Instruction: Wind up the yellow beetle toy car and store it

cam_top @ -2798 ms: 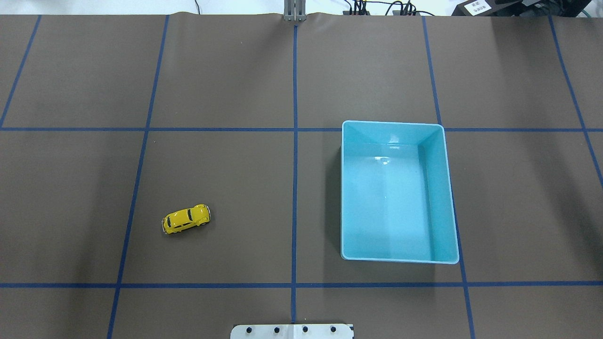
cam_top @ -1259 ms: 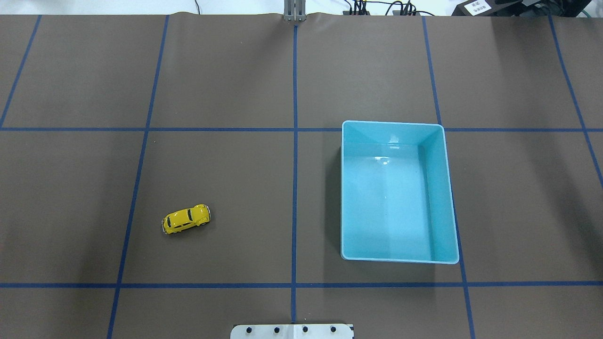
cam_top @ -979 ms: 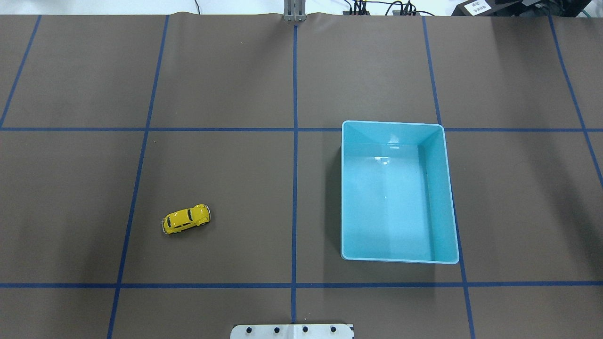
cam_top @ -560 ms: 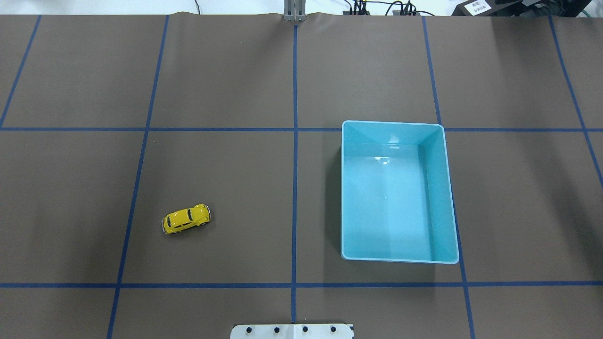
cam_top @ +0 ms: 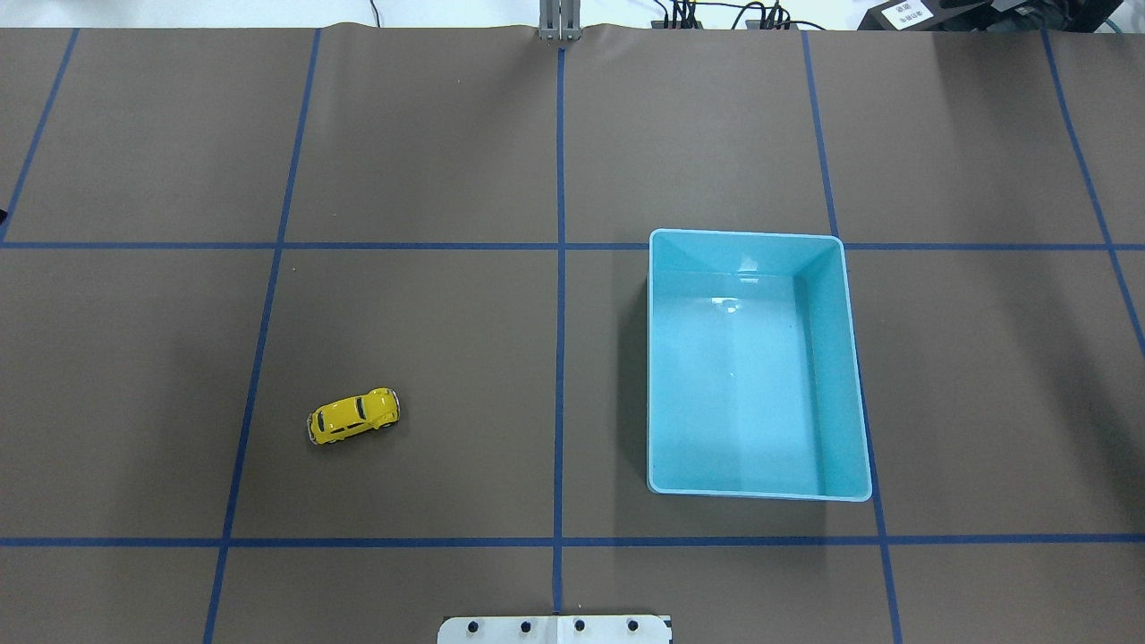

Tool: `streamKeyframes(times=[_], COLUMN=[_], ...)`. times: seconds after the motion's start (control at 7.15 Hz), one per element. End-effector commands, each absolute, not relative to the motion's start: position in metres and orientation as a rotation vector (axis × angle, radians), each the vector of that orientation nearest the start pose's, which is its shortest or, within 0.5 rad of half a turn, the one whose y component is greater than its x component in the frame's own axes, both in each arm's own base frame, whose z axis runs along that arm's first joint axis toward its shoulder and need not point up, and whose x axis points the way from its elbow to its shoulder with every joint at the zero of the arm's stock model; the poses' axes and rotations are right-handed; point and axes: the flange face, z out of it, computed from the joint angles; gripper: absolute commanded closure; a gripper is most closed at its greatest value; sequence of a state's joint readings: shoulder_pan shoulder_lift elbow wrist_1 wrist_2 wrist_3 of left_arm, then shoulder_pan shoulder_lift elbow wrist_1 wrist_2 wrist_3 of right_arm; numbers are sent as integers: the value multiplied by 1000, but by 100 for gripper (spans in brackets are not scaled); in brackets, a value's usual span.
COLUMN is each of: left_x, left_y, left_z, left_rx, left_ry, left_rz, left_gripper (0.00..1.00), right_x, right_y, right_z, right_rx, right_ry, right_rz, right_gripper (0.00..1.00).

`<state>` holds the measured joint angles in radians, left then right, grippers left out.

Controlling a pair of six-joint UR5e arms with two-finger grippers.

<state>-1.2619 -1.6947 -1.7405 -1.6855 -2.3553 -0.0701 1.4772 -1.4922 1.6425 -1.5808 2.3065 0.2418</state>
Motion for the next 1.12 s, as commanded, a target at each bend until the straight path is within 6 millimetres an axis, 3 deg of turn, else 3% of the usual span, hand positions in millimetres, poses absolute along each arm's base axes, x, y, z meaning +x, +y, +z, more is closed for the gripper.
streamKeyframes(times=[0.0, 0.56, 0.84, 0.98], left_x=[162, 276, 350, 371], left_y=[-543, -515, -470, -464], left_z=[457, 356, 316, 297], left_rx=[251, 259, 255, 250], left_ry=[848, 808, 766, 727], left_rz=[491, 697, 836, 862], left_gripper=[1, 1, 1, 0], right_x=[16, 17, 16, 17], right_y=[-534, -532, -532, -531], right_z=[587, 587, 587, 588], right_rx=[5, 1, 2, -1], right_ry=[-750, -749, -751, -750], right_rz=[91, 93, 92, 93], right_gripper=[0, 0, 0, 0])
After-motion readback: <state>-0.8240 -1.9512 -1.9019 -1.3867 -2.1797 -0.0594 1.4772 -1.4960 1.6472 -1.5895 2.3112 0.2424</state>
